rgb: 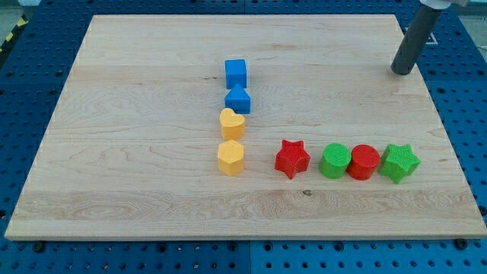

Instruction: Move the blue cube to the top center

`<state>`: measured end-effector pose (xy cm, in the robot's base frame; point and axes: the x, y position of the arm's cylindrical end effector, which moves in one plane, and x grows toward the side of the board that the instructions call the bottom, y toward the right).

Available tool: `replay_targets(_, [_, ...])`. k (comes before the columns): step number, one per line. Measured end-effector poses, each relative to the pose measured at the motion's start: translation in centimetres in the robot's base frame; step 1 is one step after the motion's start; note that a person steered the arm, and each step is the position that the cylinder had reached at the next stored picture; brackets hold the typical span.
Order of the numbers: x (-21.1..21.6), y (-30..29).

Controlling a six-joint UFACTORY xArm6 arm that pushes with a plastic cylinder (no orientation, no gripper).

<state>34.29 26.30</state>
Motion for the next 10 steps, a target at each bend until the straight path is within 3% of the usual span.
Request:
replay_targets(2, [0.5,-3.2])
replay_targets(4, [4.9,-18.3])
replay_targets(8, [3.7,-31.6])
replay_targets(10, [-0.6,-32.2])
